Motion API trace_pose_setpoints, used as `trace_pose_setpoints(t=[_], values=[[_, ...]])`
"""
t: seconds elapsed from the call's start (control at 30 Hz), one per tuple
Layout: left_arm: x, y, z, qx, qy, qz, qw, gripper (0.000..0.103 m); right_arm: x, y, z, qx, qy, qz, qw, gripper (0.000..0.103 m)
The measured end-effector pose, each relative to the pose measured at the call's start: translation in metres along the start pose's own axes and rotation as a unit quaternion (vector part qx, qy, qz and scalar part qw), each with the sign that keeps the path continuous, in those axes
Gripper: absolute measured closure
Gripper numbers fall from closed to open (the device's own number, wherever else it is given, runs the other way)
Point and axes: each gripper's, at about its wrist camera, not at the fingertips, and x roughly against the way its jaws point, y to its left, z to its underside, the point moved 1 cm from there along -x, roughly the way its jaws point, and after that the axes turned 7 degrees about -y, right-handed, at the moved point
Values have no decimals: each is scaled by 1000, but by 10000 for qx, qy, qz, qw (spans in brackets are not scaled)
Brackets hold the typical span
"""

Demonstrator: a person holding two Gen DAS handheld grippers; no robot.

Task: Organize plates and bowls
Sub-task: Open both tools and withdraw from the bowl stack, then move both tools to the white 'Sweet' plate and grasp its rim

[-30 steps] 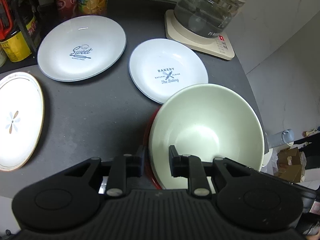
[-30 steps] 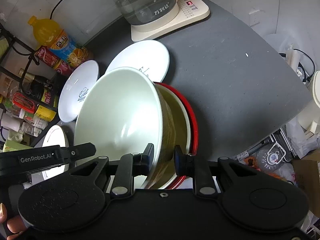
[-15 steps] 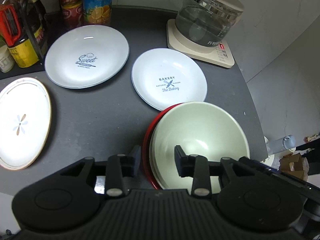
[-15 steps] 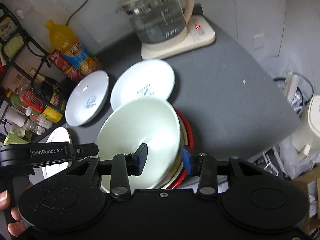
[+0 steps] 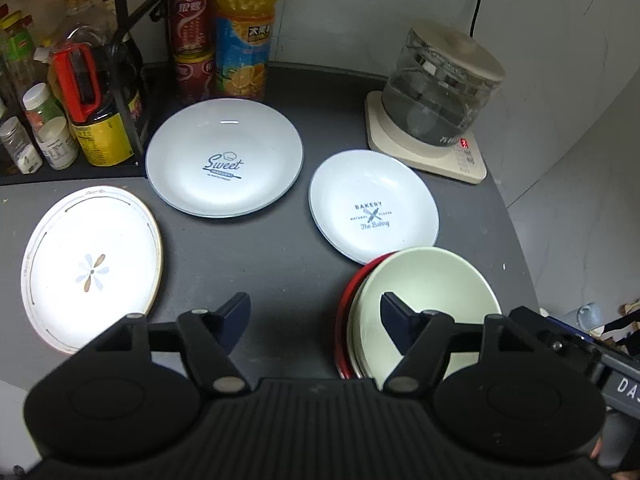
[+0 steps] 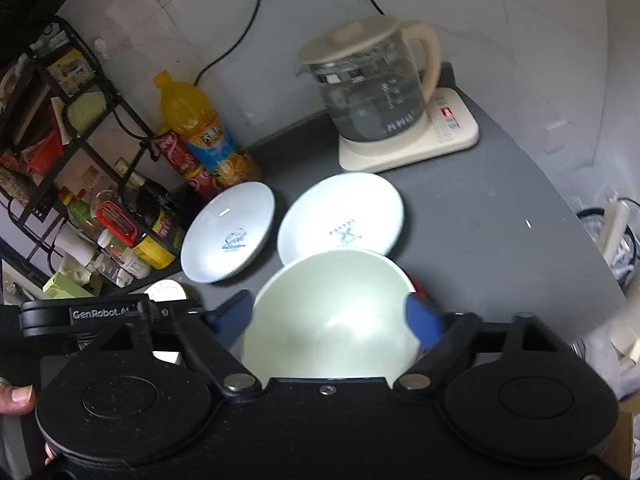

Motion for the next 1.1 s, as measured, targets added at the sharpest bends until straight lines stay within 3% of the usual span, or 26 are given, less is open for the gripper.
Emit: trace_pose_setpoints(t=[0.07,0.2,1.1], values=[[3,4,-2,-16,-68,22,10000,26,-4,6,-3,71,1,1,10000,8],[5,15,-3,33,-120,-8,9999,25,-13,17,-6,122,12,-127,9998,0],[-30,144,-29,1007,91,-475,9937,24,-123,115,-19,1142,740,-333,9901,0]])
